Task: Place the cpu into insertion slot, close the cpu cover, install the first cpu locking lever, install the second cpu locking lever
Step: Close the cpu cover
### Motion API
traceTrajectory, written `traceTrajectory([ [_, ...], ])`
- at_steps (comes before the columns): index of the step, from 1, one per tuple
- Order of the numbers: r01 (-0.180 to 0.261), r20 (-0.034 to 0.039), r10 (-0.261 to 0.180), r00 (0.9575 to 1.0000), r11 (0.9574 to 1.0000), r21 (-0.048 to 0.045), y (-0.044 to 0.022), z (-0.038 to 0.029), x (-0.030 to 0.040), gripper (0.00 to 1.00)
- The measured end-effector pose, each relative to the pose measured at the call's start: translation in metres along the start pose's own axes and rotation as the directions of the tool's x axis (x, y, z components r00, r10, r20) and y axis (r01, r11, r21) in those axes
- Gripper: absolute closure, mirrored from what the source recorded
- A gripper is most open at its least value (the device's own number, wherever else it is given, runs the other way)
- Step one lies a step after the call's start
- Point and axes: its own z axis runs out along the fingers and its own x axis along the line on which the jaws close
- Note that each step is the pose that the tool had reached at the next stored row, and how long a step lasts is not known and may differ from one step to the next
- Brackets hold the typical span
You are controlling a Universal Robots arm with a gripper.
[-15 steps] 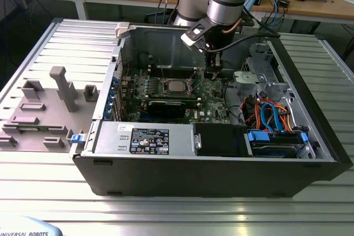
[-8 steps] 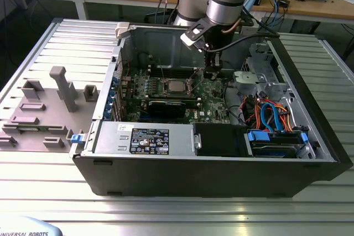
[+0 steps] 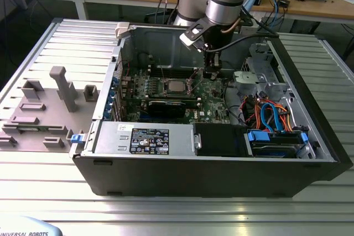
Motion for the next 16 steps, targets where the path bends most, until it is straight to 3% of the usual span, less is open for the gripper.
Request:
traceTrajectory([
  [16,0.000,0.0000,0.000,1.0000,1.0000,0.0000,-0.0031,0.0000,0.0000,0.89],
])
